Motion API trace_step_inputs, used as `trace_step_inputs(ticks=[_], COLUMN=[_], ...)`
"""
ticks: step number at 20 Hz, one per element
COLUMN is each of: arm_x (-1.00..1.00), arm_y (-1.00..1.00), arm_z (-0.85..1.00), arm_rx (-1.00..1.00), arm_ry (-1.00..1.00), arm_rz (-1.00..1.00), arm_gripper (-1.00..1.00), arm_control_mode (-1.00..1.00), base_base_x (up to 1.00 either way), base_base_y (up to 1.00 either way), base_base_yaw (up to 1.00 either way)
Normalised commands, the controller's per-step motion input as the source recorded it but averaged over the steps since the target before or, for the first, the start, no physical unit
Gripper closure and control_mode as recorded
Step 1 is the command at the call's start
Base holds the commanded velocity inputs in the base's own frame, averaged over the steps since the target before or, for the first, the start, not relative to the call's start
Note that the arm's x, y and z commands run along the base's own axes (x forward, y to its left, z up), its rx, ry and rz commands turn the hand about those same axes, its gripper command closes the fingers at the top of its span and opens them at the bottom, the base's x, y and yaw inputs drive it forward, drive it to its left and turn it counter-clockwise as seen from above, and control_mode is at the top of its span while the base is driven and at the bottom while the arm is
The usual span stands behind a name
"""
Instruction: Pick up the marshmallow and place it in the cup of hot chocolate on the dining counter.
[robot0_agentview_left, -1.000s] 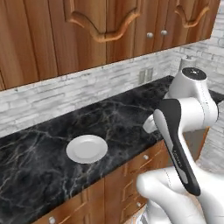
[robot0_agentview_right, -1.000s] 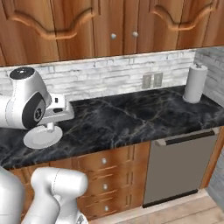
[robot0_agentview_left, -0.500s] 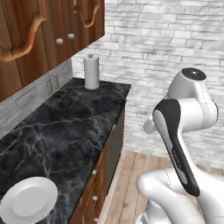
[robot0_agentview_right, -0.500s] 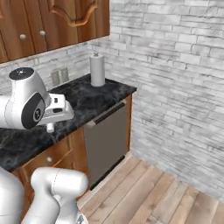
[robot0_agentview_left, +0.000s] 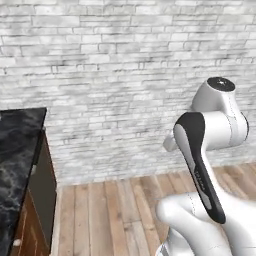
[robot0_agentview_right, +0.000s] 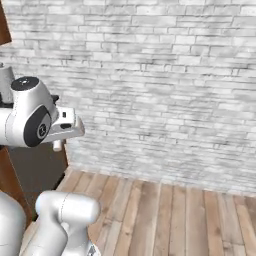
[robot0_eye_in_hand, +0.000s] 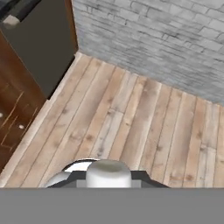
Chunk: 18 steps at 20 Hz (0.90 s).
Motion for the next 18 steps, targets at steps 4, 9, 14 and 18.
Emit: trace_step_inputs(ticks=[4, 9, 14, 18], arm_x=[0.0, 0.0, 0.0, 0.0], arm_y=[0.0, 0.0, 0.0, 0.0], arm_z=[0.0, 0.0, 0.0, 0.0], arm_rx=[0.0, 0.0, 0.0, 0.0], arm_ry=[0.0, 0.0, 0.0, 0.0], arm_rz=[0.0, 0.0, 0.0, 0.0], arm_gripper=[1.0, 1.0, 1.0, 1.0], arm_control_mode=[1.0, 1.0, 1.0, 1.0], base_base_x=[-0.04, 0.0, 0.0, 0.31], base_base_y=[-0.51, -0.09, 0.03, 0.26], base_base_yaw=[-0.81, -0.91, -0.96, -0.87])
